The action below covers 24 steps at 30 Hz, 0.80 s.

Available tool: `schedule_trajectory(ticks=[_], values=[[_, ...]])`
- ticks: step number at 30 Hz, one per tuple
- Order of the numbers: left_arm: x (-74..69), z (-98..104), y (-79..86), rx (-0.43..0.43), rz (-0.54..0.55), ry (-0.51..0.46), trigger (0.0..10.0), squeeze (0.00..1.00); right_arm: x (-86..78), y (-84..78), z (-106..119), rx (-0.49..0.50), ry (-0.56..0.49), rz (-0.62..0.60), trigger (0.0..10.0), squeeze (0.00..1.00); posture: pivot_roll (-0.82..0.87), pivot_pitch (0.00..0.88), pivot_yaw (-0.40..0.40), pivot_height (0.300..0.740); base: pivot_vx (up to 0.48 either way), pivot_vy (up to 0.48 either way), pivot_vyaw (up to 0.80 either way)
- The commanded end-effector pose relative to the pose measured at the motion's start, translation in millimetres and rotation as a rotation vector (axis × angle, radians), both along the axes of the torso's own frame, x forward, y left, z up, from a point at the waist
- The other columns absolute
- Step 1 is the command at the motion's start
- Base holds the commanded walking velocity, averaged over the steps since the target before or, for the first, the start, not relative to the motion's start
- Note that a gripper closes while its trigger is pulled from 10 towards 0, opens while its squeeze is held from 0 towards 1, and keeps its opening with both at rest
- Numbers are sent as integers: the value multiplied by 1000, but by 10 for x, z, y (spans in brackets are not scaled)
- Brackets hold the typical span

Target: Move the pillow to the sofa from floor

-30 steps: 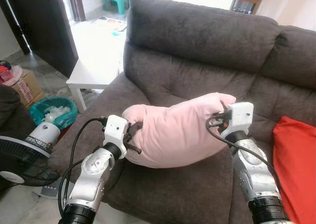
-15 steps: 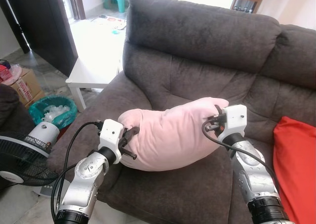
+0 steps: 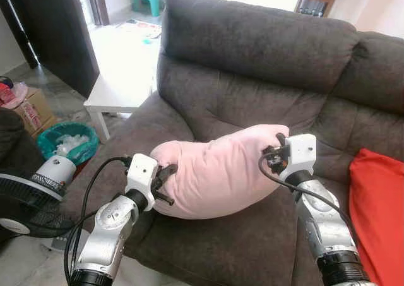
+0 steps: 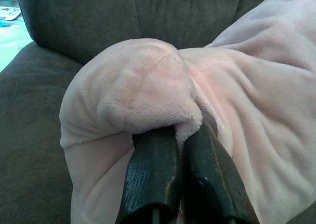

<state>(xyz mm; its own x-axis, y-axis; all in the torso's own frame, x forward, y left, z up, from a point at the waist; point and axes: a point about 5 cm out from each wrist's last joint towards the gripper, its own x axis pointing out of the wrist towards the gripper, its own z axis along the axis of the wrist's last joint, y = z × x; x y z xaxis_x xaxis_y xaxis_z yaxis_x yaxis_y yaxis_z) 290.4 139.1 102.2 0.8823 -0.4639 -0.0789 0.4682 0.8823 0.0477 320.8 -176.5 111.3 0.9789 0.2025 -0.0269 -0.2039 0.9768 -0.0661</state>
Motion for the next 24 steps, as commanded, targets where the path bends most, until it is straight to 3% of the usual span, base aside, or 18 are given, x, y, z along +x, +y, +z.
schedule_trajectory(ticks=[1,5,6,7,16,24], values=[[-7,68,-124,-2,-56,-36,10000,0,62,105,140,-3,-63,47,10000,1000,124,56,-101,740,0,0,0],[2,48,-89,9,-30,-38,10000,0,66,74,131,-41,-59,40,10000,1000,123,55,-101,740,0,0,0],[3,41,-82,9,-25,-37,10000,0,68,61,118,-59,-53,36,10000,200,122,56,-102,740,0,0,0],[3,34,-75,12,-20,-37,10000,0,70,48,104,-71,-47,32,10000,0,122,56,-102,740,0,0,0],[6,-23,21,32,47,-29,10000,0,55,-41,36,-89,-27,-7,10000,0,124,57,-104,740,0,0,0],[8,-126,129,64,121,-4,10000,0,57,-231,75,-107,-50,-82,10000,0,122,57,-104,740,0,0,0]])
